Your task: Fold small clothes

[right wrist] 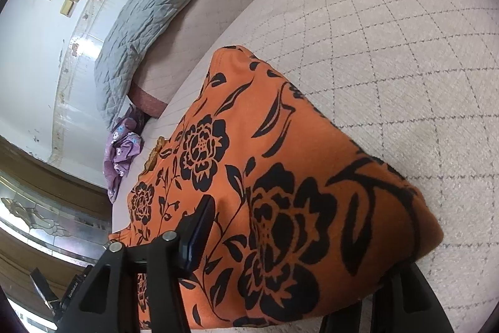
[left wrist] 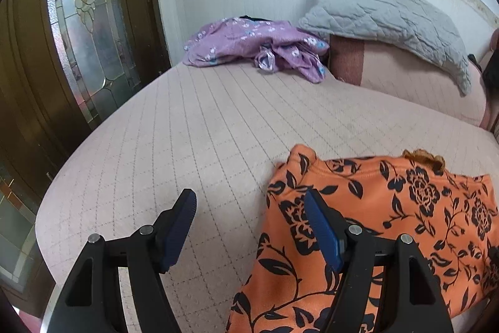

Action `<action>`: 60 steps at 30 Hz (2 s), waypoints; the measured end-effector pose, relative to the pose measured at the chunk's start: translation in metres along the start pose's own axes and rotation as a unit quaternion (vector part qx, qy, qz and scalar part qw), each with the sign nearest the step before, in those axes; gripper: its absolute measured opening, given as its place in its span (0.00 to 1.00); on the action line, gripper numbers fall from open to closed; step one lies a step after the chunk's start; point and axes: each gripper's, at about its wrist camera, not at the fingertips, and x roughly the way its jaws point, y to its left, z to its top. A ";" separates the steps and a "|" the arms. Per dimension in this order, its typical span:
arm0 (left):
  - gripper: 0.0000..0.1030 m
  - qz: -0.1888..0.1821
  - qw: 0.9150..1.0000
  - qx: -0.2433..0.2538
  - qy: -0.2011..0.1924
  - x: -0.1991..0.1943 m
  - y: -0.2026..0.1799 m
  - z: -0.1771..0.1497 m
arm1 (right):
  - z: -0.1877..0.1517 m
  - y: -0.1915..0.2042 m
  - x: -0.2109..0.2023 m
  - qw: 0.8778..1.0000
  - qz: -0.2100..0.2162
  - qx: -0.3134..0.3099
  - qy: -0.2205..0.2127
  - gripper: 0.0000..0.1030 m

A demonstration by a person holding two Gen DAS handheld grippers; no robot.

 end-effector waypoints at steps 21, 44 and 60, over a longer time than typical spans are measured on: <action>0.79 -0.062 0.997 0.020 0.046 0.020 -0.035 -0.055 | 0.029 -0.009 -0.120 0.994 -0.012 0.020 -0.105 0.66; 0.93 -0.001 0.991 0.118 0.069 0.014 -0.070 -0.075 | 0.003 0.017 -0.027 0.993 0.037 -0.028 0.111 0.64; 0.92 0.007 0.992 0.067 0.111 0.011 -0.109 -0.053 | 0.001 0.017 -0.022 0.990 0.053 -0.043 0.123 0.64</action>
